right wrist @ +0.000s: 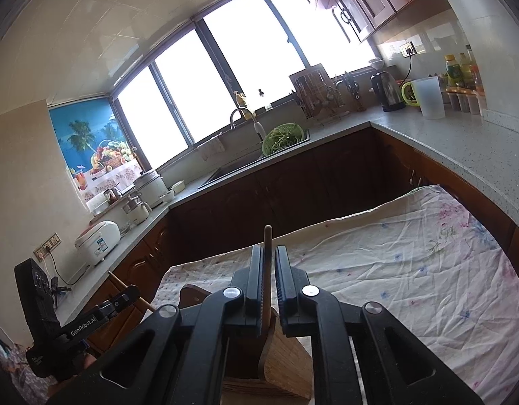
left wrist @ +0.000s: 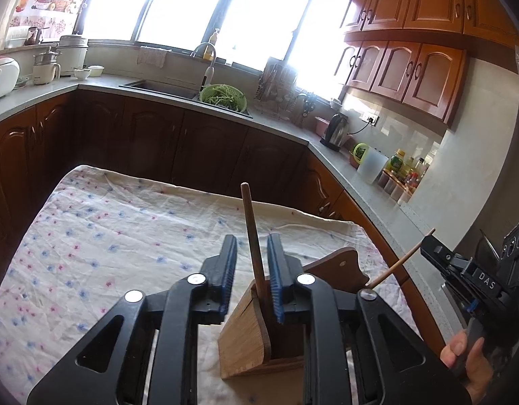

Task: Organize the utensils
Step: 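Drop the chopsticks into the holder by opening both tools, then move both open tools back over the remaining utensils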

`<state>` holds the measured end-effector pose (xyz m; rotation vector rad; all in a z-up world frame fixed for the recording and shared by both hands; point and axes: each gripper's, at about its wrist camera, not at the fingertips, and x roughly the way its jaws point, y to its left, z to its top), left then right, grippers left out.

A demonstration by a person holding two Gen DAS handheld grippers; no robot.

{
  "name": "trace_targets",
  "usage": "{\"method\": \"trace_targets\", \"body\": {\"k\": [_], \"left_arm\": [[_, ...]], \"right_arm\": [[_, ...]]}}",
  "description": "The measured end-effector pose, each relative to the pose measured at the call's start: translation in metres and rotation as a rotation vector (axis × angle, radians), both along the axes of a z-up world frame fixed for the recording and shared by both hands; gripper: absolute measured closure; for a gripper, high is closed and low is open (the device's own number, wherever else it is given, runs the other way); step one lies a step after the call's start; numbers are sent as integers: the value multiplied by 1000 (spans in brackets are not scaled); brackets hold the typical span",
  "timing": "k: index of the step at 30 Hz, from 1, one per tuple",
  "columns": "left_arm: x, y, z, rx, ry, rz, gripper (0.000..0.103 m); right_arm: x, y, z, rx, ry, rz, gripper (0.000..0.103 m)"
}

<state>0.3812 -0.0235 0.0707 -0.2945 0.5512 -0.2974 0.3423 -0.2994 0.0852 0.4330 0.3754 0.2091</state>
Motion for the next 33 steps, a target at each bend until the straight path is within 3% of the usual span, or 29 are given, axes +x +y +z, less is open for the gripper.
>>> {"method": "trace_targets", "body": {"k": [1, 2, 3, 4, 6, 10, 23, 33], "left_arm": [[-1, 2, 0, -1, 3, 10, 58], [-4, 4, 0, -5, 0, 20, 53], [-6, 7, 0, -11, -5, 24, 50], [-8, 8, 1, -11, -2, 27, 46], [-14, 13, 2, -15, 5, 37, 32], [-35, 23, 7, -17, -1, 62, 16], [-135, 41, 8, 9, -17, 67, 11], [-196, 46, -24, 43, 38, 30, 11]], "right_arm": [[-1, -2, 0, 6, 1, -2, 72], [-3, -4, 0, 14, -3, -2, 61], [-5, -6, 1, 24, -12, 0, 36], [-9, -8, 2, 34, -24, -2, 24], [-18, -12, 5, 42, -47, -12, 23], [-37, -20, 9, 80, -52, -15, 4], [-130, -17, 1, 66, -33, 12, 1], [-201, -22, -28, 23, 38, -4, 1]]}}
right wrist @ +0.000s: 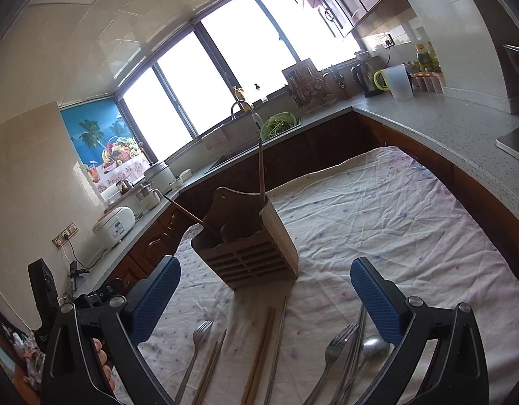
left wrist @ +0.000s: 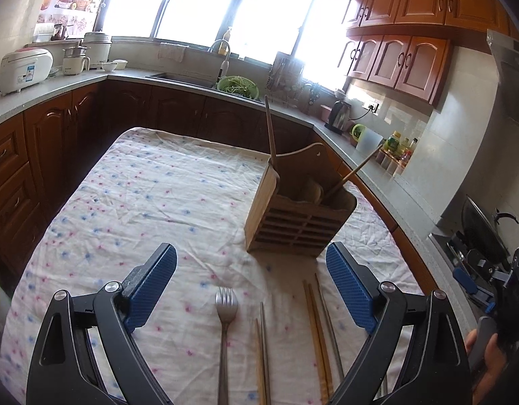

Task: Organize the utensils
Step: 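Move both open tools back over the remaining utensils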

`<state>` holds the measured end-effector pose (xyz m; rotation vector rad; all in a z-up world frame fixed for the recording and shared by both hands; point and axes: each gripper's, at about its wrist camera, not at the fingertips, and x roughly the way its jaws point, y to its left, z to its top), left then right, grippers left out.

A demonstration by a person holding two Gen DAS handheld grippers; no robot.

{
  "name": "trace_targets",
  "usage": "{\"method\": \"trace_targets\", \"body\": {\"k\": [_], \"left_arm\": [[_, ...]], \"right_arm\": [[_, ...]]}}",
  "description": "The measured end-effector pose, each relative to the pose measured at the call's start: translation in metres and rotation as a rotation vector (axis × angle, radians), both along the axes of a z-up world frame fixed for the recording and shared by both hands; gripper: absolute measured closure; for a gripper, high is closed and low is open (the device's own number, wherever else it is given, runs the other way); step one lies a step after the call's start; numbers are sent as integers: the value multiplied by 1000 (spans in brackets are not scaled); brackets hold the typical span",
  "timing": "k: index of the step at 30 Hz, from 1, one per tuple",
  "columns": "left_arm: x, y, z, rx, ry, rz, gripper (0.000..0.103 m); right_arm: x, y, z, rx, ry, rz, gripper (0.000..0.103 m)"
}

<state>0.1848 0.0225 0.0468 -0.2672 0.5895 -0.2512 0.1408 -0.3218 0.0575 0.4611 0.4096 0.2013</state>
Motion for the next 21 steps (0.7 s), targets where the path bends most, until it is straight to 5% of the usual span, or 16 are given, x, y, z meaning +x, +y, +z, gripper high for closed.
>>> {"method": "trace_targets", "body": {"k": [10, 21], "left_arm": [[-27, 1, -38, 16, 86, -24, 11], [-34, -7, -50, 58, 113, -58, 11]], "right_arm": [[-51, -14, -38, -58, 75, -80, 1], [-56, -16, -65, -49, 152, -82, 1]]}}
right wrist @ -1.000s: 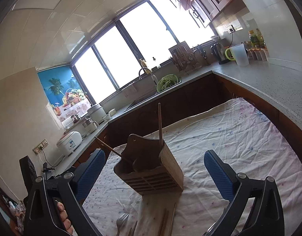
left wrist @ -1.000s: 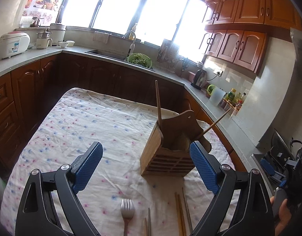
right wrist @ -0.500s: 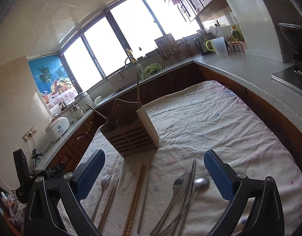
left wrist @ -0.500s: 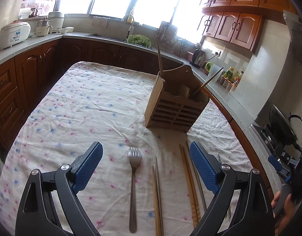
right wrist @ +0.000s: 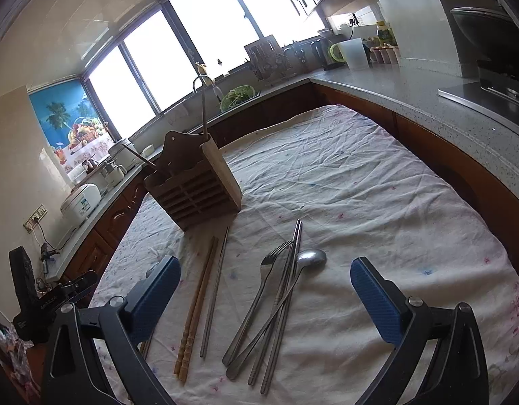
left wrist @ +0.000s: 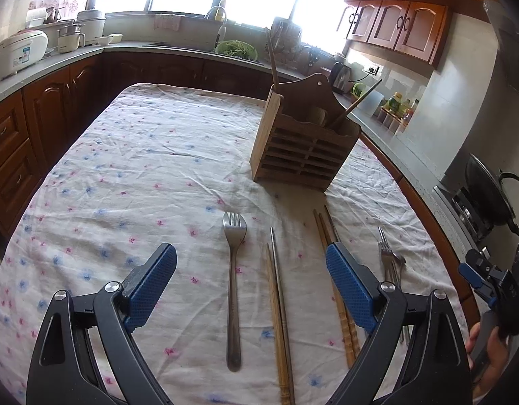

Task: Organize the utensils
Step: 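Move both open tools back over the remaining utensils, then close the left tool on a thin metal stick while the right tool grasps the metal spoon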

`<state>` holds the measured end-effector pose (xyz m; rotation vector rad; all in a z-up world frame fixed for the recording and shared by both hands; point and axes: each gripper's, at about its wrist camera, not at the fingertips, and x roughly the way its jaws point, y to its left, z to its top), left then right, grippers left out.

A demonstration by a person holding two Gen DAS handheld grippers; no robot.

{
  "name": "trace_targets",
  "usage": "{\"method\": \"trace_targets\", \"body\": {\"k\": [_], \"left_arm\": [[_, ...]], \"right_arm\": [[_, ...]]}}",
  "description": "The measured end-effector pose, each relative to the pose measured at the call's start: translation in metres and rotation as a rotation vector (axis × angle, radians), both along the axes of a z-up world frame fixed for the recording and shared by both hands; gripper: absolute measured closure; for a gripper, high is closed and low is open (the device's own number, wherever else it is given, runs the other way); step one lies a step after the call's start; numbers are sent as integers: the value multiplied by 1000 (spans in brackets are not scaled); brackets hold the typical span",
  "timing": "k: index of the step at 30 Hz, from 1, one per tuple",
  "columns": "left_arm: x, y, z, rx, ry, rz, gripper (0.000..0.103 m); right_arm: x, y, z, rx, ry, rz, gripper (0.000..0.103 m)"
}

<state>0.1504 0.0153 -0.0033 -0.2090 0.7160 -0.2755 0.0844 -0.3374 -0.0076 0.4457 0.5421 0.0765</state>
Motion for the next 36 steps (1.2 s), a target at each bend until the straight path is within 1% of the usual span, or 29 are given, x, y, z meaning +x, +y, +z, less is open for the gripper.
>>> {"method": "trace_targets", "body": {"k": [5, 8, 11, 12, 13, 14, 16, 17, 18, 20, 22, 23, 25, 28, 31, 36], "left_arm": [[6, -10, 0, 30, 9, -18, 11], [12, -16, -4, 44, 31, -30, 11], [18, -23, -8, 57, 45, -49, 15], [21, -27, -10, 63, 54, -60, 18], [23, -31, -11, 71, 64, -72, 22], [26, -35, -13, 77, 73, -87, 25], [32, -42, -16, 82, 90, -113, 39], [36, -46, -17, 86, 101, -128, 42], [39, -50, -19, 92, 114, -142, 45], [45, -57, -21, 98, 127, -159, 48], [52, -62, -24, 101, 141, -178, 55], [56, -65, -26, 103, 153, -187, 56], [63, -70, -30, 108, 176, -199, 61], [71, -74, -36, 117, 206, -212, 64], [77, -75, -40, 121, 223, -223, 64], [92, -82, -51, 159, 259, -234, 69]], "right_arm": [[3, 5, 2, -15, 3, 11, 1], [6, 6, 0, -21, 13, 14, 1], [11, 5, -6, -34, 39, -3, 5], [13, 5, -8, -34, 51, -2, 10], [16, 4, -10, -32, 63, 0, 17], [19, 4, -13, -32, 77, -2, 20], [26, 4, -15, -31, 97, 5, 28], [30, 5, -16, -35, 100, 9, 31], [34, 6, -17, -41, 108, 13, 38], [43, 7, -19, -50, 134, 14, 42], [51, 7, -22, -59, 154, 13, 53], [55, 7, -24, -68, 167, 10, 55], [64, 6, -28, -74, 192, 9, 61], [73, 3, -36, -91, 247, -1, 65], [72, 1, -46, -89, 289, -6, 65], [80, 0, -63, -31, 351, 16, 67]]}}
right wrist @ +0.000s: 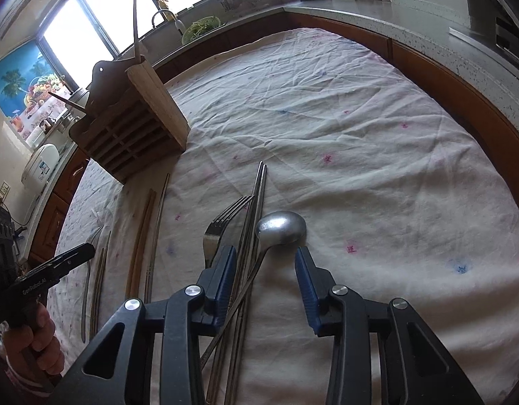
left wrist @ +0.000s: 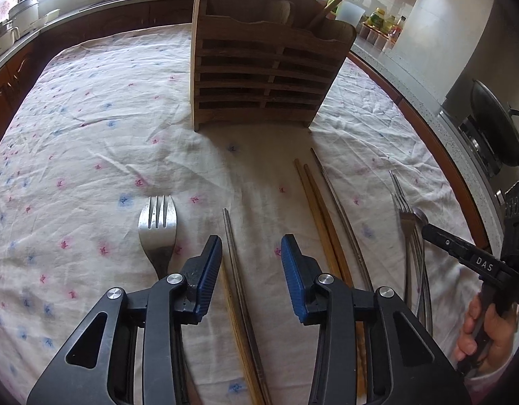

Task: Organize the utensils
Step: 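Close the left tool on a thin metal stick while the right tool grasps the metal spoon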

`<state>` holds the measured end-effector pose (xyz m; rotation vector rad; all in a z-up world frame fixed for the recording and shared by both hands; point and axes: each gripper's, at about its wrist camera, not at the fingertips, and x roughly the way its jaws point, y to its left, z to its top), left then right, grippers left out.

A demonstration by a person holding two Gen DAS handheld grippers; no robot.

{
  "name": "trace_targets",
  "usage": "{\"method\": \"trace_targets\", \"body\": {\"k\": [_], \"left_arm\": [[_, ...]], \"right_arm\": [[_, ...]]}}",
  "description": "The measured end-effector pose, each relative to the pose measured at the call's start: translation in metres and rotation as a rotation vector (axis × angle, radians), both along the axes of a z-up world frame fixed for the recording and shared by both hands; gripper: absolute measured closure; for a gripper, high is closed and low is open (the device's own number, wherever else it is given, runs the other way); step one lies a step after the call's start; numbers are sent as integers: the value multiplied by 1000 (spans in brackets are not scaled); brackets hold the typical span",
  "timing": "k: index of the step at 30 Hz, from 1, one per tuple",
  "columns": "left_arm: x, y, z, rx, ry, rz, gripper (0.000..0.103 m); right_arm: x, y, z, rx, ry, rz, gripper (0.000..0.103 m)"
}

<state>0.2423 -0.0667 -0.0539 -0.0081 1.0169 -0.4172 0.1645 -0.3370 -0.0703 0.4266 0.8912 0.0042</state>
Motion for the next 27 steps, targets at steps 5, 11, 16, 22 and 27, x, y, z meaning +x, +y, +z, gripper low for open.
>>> {"method": "trace_targets", "body": {"k": [5, 11, 16, 22, 27], "left_arm": [[20, -5, -11, 52, 49, -10, 75], [31, -22, -15, 152, 52, -75, 76], [33, -35, -15, 201, 25, -112, 90], [34, -34, -14, 182, 19, -98, 99], [26, -15, 6, 68, 11, -62, 100]], "right_arm": [[10, 5, -6, 0, 12, 17, 69], [21, 2, -7, -4, 12, 15, 81], [26, 3, -8, -26, -3, 14, 88], [25, -4, -8, 15, -17, 12, 97], [16, -5, 2, 48, -52, 17, 99]]}}
